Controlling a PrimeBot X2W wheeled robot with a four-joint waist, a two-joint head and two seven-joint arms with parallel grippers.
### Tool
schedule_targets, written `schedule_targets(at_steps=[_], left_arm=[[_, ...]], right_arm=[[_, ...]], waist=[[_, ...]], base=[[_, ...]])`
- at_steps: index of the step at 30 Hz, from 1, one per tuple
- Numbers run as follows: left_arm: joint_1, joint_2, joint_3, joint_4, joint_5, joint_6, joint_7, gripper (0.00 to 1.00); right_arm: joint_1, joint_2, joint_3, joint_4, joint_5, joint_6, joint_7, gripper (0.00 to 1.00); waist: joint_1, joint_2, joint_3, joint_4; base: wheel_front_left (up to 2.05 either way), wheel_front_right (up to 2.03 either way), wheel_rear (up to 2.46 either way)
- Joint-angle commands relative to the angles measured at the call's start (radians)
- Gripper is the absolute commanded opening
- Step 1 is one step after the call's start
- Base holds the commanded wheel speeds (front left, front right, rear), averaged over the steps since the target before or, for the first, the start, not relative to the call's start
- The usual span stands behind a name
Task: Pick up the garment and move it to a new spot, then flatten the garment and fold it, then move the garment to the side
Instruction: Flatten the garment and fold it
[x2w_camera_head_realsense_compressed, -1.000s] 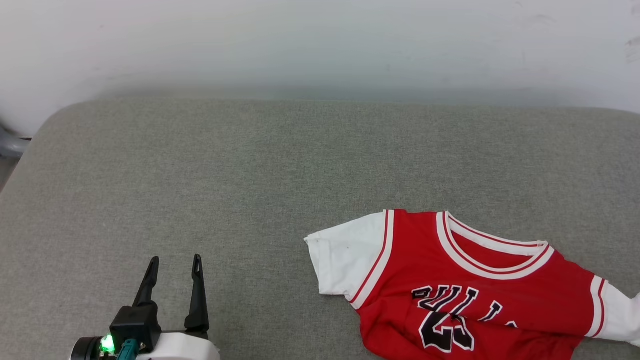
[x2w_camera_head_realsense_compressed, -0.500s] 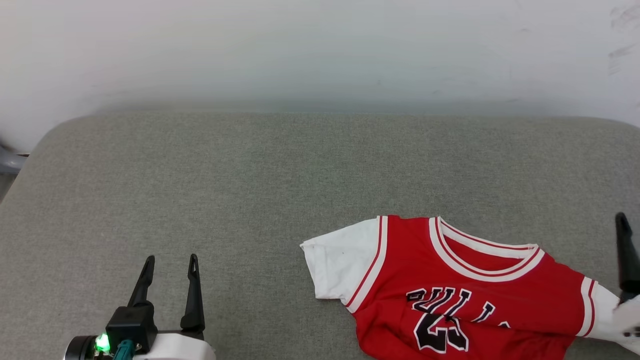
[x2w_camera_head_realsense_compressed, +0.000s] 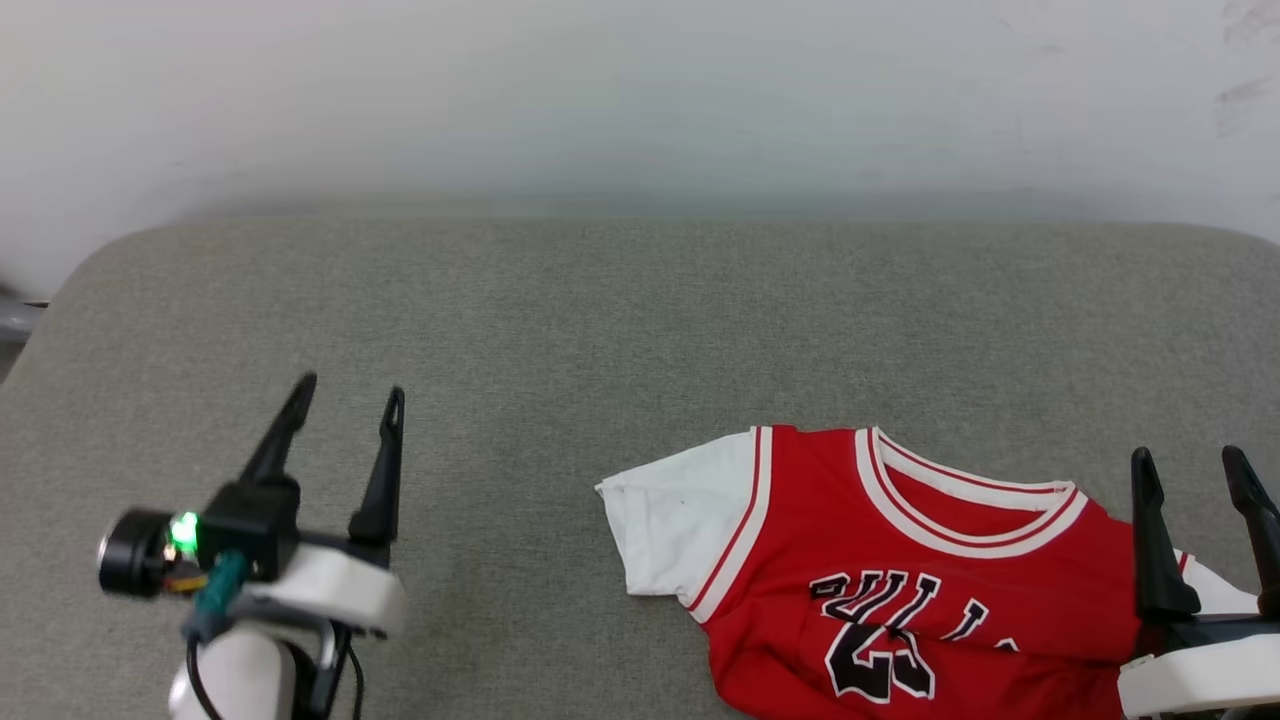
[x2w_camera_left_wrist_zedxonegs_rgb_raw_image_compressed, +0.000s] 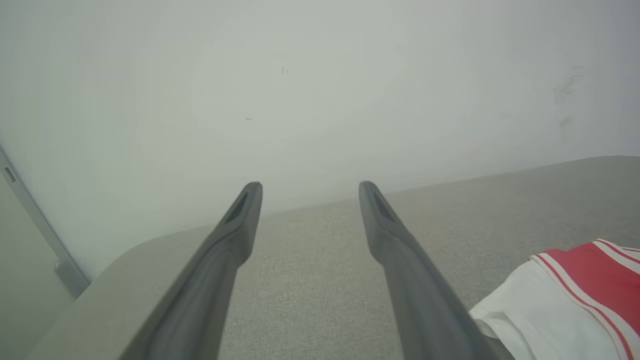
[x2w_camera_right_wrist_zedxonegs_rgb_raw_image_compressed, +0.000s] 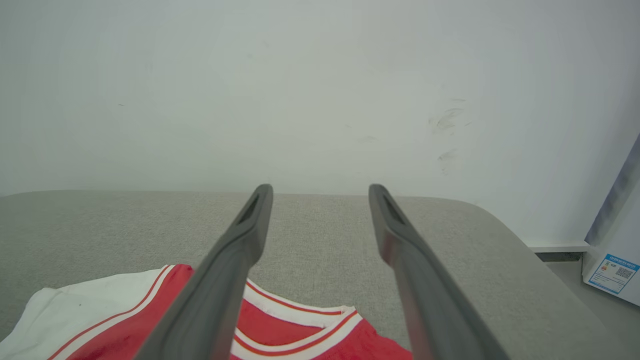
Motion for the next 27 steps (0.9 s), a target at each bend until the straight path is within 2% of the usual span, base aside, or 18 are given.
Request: schedule_targets(at_steps=[1,3,6,12,17,23,27], left_arm=[[-0.047,0.028,-0.016,0.025,-0.010,-0.012,0.002,1.00],[-0.114,0.064,-0.051,0.043,-0.030,-0.022,0.021,1.00],[-0.201,0.120,-0.124,0.058,-0.085,-0.027,0.105,1.00],[-0.360,0.246,-0.327,0.034,-0.345,-0.028,0.333,1.00],[-0.487,0.343,-0.468,0.027,-0.512,-0.028,0.520,1.00],[-0.605,0.418,-0.642,0.059,-0.642,-0.028,0.747,1.00],[-0.668,0.445,-0.755,0.083,-0.698,-0.028,0.848,1.00]], right_arm=[[0.008,0.007,0.003,-0.005,-0.002,-0.001,0.002,1.00],[0.004,0.008,0.009,-0.007,-0.007,-0.001,0.004,1.00],[-0.010,0.007,0.018,-0.006,-0.011,-0.001,0.005,1.00],[-0.037,0.005,0.030,0.013,-0.018,-0.001,-0.002,1.00],[-0.057,0.012,0.041,0.027,-0.019,-0.001,-0.011,1.00],[-0.080,0.016,0.053,0.038,-0.026,-0.001,-0.020,1.00],[-0.103,0.018,0.060,0.050,-0.027,-0.001,-0.029,1.00]], waist=[[0.0000,0.0000,0.007,-0.008],[0.0000,0.0000,0.014,-0.018],[0.0000,0.0000,0.027,-0.034],[0.0000,0.0000,0.056,-0.069],[0.0000,0.0000,0.083,-0.101],[0.0000,0.0000,0.118,-0.139],[0.0000,0.0000,0.149,-0.163]], base=[[0.00,0.00,0.00],[0.00,0.00,0.00],[0.00,0.00,0.00],[0.00,0.00,0.00],[0.00,0.00,0.00],[0.00,0.00,0.00],[0.00,0.00,0.00]])
